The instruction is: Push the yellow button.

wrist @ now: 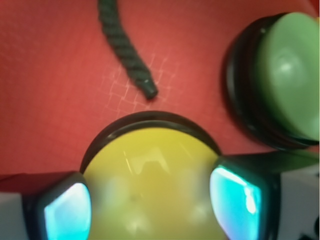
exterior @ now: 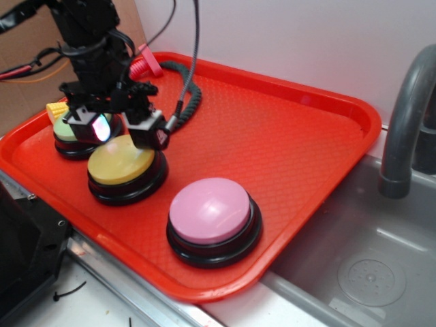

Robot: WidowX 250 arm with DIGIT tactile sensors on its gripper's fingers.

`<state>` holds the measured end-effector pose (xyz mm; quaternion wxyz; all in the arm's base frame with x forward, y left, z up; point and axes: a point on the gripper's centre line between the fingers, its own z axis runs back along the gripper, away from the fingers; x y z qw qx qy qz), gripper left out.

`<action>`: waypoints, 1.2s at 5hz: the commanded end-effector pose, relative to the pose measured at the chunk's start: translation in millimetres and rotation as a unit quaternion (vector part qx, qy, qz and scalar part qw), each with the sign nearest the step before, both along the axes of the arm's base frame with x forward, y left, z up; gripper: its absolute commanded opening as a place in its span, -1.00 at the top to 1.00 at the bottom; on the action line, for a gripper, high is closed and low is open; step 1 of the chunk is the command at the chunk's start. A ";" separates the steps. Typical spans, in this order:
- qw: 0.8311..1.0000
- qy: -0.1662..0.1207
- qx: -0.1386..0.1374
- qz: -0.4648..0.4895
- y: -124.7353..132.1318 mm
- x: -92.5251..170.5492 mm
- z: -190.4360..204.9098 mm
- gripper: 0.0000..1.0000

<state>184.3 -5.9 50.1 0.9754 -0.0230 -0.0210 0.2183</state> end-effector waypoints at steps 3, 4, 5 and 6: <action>1.000 0.013 0.011 -0.021 8.5 1.1 33.9 -1.00; 1.000 0.013 0.017 -0.020 8.9 0.1 46.3 -1.00; 1.000 0.009 0.015 -0.004 9.3 -4.6 56.0 -1.00; 1.000 0.003 0.007 -0.001 8.9 -6.8 66.9 -1.00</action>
